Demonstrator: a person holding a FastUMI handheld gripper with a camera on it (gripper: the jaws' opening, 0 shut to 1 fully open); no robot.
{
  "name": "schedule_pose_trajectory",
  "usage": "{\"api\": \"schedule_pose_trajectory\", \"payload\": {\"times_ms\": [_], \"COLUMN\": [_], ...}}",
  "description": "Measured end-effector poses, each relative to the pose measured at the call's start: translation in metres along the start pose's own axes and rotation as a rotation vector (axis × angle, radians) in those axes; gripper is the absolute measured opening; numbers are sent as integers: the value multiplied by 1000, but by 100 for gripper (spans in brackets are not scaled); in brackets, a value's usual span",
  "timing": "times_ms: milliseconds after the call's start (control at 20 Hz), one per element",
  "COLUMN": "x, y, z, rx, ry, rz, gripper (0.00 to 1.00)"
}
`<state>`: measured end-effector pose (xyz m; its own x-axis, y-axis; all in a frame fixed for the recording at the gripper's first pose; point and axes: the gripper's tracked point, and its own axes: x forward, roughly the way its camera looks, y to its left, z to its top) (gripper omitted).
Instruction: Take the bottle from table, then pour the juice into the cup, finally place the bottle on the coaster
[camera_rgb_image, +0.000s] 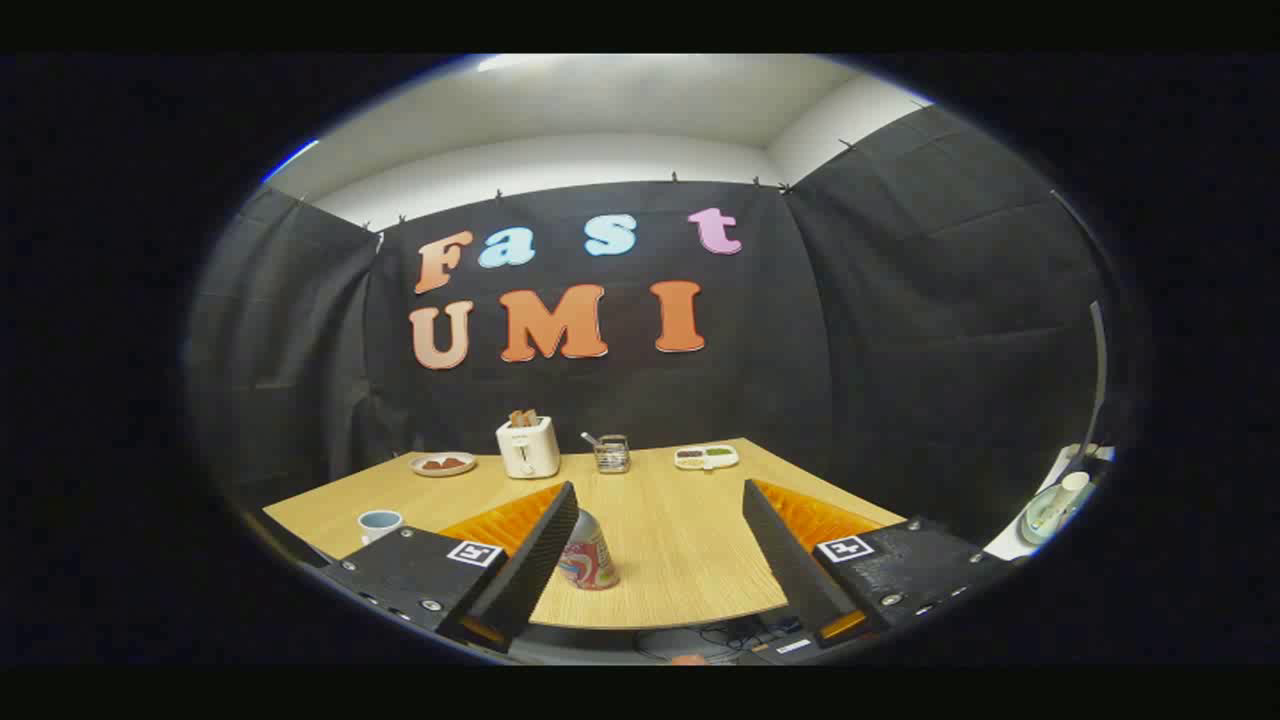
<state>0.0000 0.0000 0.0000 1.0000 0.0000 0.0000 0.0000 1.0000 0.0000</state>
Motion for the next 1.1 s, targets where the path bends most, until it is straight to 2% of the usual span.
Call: {"api": "schedule_pose_trajectory", "payload": {"times_ms": [350,600,900,1100], "x": [10,8,7,7], "y": [12,40,51,64], "z": [-1,-9,-8,-21], "rx": [-32,-83,-147,-148], "ry": [-12,10,-18,4], "rz": [-23,12,-14,16], "gripper": [98,99,98,98]}}
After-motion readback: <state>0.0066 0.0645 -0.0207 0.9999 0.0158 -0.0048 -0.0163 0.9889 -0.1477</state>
